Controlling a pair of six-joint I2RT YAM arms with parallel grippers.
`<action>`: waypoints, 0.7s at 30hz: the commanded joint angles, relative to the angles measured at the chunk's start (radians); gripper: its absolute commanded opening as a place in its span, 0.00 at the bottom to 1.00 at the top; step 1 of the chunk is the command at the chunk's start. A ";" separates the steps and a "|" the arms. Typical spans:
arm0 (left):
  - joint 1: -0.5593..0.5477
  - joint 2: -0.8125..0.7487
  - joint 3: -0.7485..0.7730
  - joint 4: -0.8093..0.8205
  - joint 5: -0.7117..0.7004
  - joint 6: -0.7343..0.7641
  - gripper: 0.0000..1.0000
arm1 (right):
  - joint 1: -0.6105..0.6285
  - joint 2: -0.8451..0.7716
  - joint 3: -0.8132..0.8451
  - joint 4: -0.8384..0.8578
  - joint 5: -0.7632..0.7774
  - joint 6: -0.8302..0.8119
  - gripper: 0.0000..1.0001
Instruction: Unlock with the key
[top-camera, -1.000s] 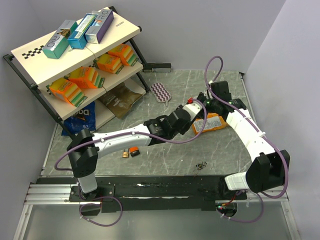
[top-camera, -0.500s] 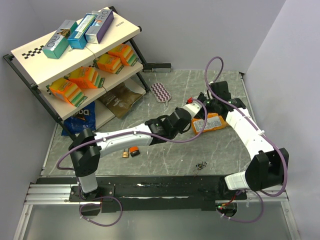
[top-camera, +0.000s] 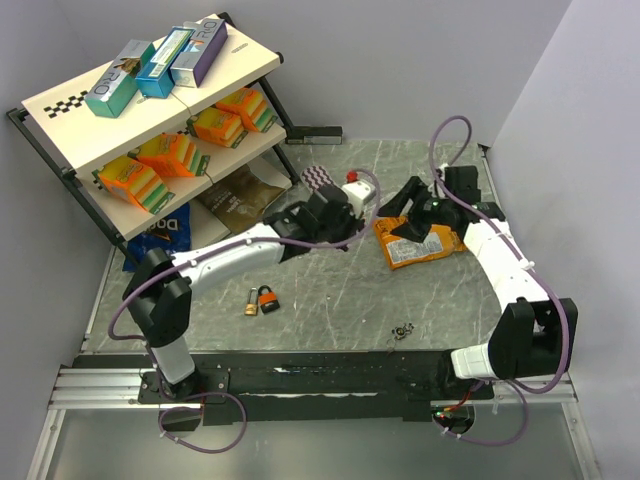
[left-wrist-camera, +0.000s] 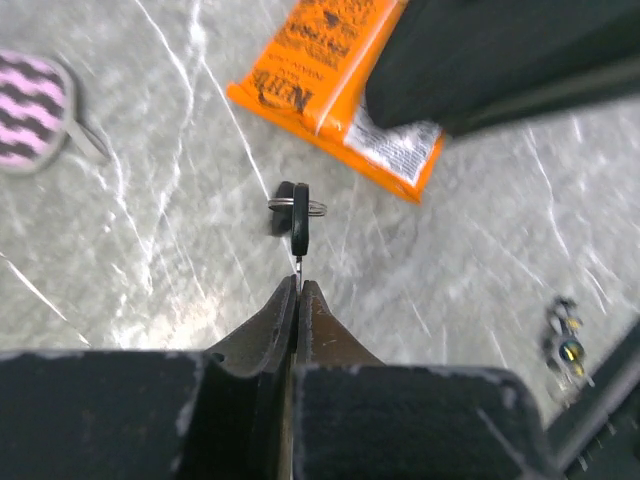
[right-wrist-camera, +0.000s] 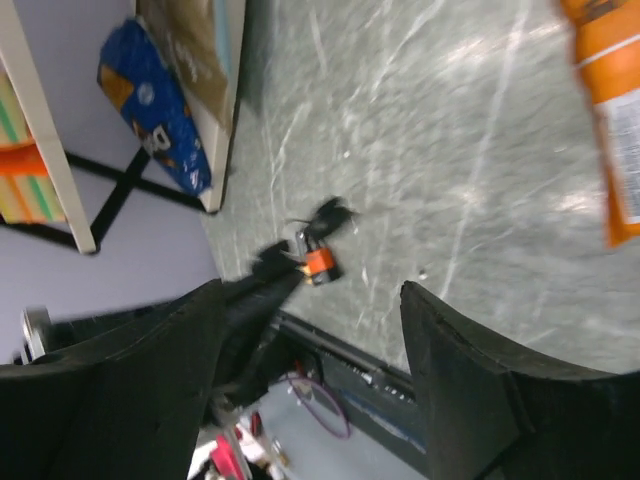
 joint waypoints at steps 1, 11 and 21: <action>0.075 -0.056 0.033 -0.091 0.331 -0.047 0.01 | -0.048 -0.072 -0.026 0.071 -0.048 -0.114 0.78; 0.285 -0.047 0.154 -0.387 0.876 -0.043 0.01 | -0.020 -0.172 -0.020 0.014 -0.203 -0.605 0.69; 0.296 -0.007 0.232 -0.614 1.025 0.069 0.01 | 0.127 -0.127 -0.054 0.261 -0.436 -0.504 0.57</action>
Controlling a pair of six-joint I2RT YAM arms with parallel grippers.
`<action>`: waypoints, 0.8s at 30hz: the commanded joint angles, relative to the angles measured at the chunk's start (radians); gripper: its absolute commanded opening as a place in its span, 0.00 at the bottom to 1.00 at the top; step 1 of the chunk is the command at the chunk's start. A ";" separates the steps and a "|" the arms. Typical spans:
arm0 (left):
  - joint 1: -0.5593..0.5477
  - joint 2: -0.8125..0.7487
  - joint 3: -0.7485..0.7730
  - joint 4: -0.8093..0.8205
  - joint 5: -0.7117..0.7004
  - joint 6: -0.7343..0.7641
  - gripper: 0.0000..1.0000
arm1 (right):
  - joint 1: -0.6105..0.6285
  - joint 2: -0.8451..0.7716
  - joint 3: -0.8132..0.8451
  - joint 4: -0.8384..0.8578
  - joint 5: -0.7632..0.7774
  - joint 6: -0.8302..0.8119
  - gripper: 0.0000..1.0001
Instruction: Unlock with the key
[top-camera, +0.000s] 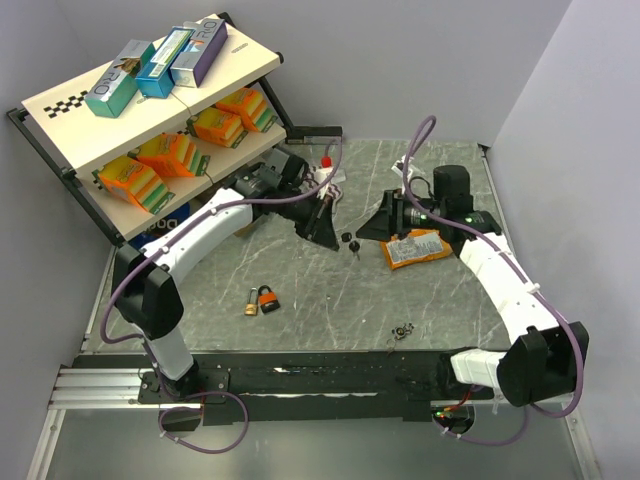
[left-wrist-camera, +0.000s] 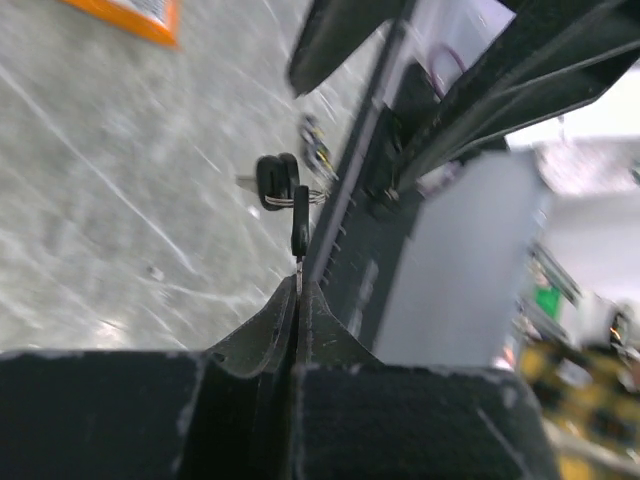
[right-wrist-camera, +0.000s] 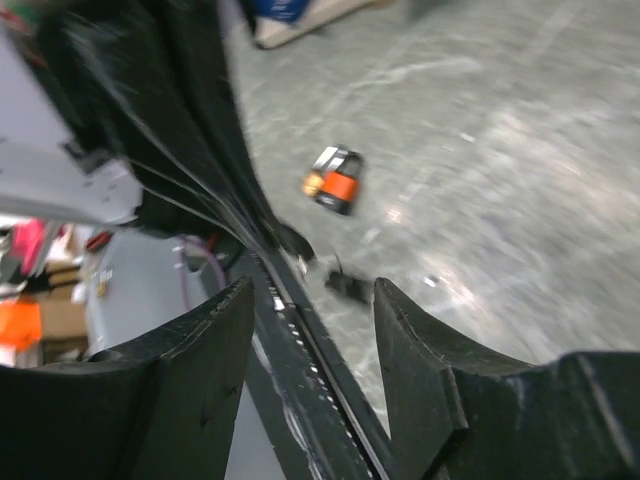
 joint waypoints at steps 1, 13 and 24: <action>-0.002 0.011 0.032 -0.135 0.123 0.079 0.01 | 0.032 0.006 -0.011 0.182 -0.112 0.050 0.57; 0.005 0.009 0.046 -0.108 0.207 0.073 0.01 | 0.083 0.075 0.047 0.108 -0.182 -0.016 0.49; 0.014 0.020 0.065 -0.100 0.230 0.075 0.01 | 0.104 0.101 0.059 0.108 -0.262 -0.025 0.40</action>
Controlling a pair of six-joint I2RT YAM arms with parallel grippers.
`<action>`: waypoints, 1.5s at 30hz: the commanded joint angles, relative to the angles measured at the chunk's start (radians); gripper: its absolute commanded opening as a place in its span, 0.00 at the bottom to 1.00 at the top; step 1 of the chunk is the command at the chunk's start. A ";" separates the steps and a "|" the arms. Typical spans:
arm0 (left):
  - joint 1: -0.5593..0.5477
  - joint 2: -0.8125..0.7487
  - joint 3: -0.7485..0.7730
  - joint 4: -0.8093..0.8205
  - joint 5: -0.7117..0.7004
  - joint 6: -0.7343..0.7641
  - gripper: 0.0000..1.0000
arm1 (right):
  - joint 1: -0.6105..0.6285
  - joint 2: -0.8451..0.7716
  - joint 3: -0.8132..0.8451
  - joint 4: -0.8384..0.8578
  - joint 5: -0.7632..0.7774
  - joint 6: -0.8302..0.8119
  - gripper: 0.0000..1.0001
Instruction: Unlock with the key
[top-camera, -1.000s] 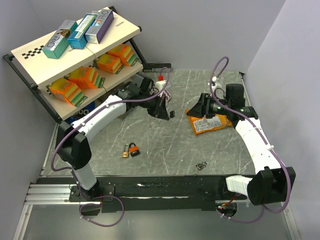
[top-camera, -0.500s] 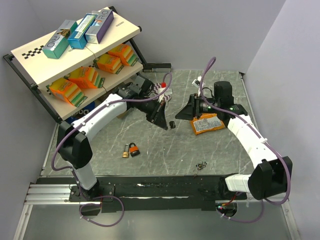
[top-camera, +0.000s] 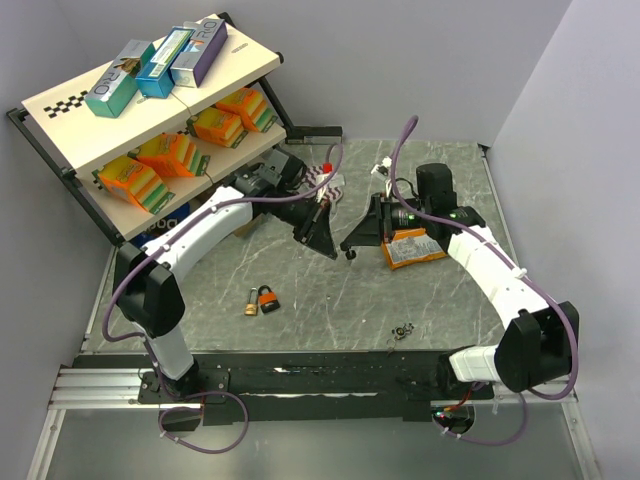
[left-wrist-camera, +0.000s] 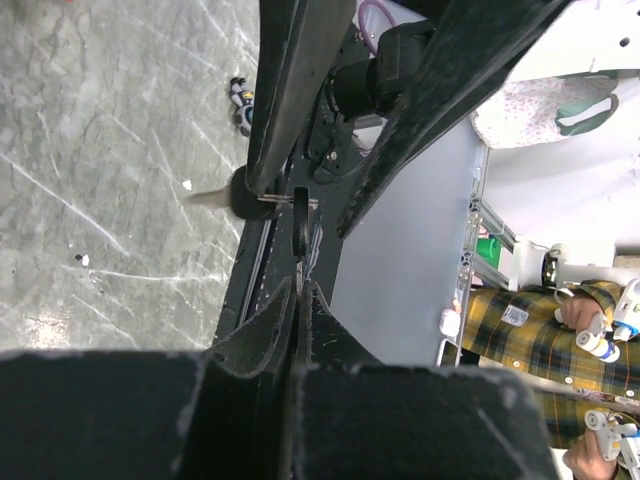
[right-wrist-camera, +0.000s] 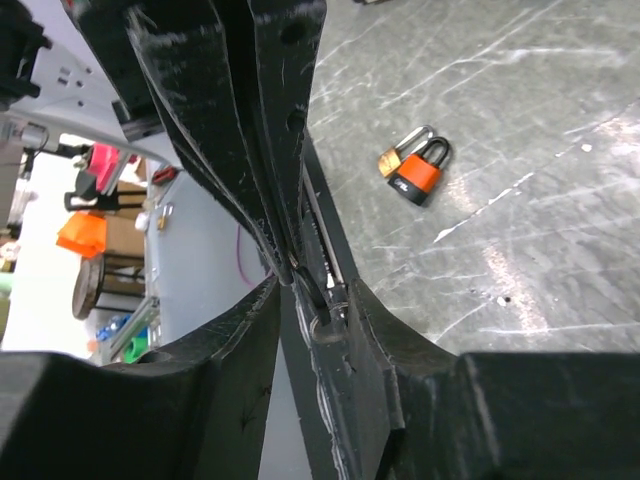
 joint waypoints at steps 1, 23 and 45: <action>0.008 0.008 0.056 0.024 0.055 0.013 0.01 | 0.013 0.018 0.050 0.017 -0.071 -0.034 0.39; 0.149 -0.221 -0.266 0.701 -0.099 -0.485 0.82 | 0.013 -0.091 -0.040 0.216 0.055 0.118 0.00; 0.147 -0.402 -0.468 1.102 -0.327 -0.853 0.80 | 0.013 -0.189 -0.114 0.488 0.311 0.403 0.00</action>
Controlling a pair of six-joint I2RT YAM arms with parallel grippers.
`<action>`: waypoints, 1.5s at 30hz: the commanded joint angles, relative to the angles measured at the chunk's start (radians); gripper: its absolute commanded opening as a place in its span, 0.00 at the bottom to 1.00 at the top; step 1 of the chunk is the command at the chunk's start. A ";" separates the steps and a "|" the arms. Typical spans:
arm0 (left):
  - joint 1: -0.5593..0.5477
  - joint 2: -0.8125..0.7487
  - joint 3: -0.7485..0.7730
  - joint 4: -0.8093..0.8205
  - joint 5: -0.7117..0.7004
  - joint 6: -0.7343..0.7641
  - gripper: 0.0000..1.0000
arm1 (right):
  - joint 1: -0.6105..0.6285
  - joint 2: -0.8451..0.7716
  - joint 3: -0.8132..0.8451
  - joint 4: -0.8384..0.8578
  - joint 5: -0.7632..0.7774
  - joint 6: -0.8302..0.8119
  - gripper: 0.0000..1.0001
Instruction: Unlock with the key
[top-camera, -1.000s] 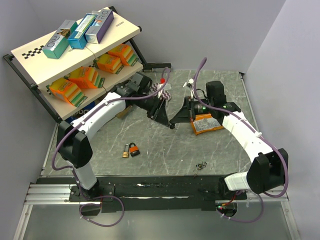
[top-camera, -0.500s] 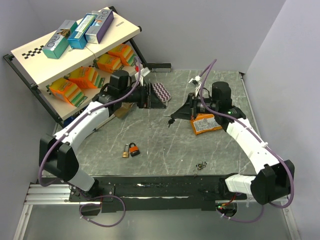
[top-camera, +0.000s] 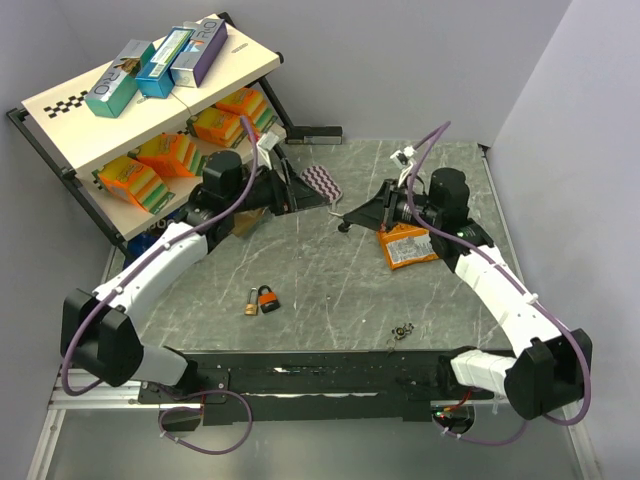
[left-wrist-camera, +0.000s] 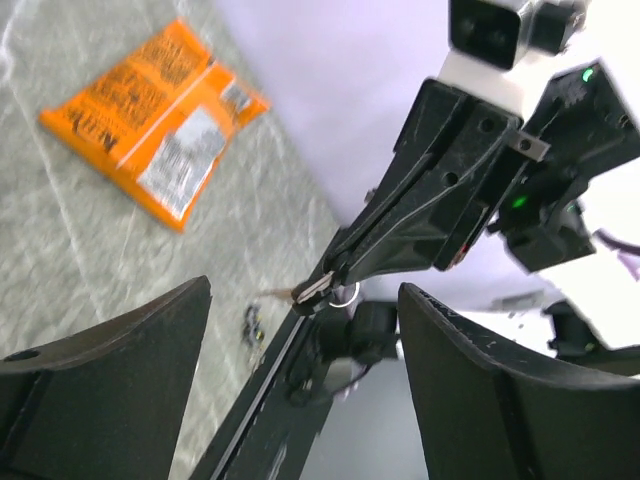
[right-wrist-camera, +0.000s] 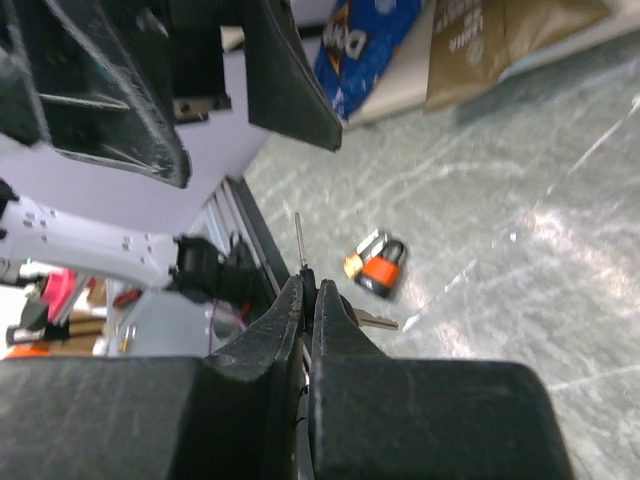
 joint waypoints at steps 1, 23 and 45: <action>-0.005 -0.076 -0.057 0.293 -0.047 -0.147 0.80 | -0.004 -0.066 -0.001 0.152 0.075 0.139 0.00; -0.098 -0.015 -0.045 0.468 -0.079 -0.247 0.53 | -0.004 -0.069 -0.024 0.334 0.061 0.314 0.00; -0.089 0.028 0.076 0.160 -0.151 -0.043 0.01 | -0.024 -0.084 0.075 0.063 0.055 0.137 0.57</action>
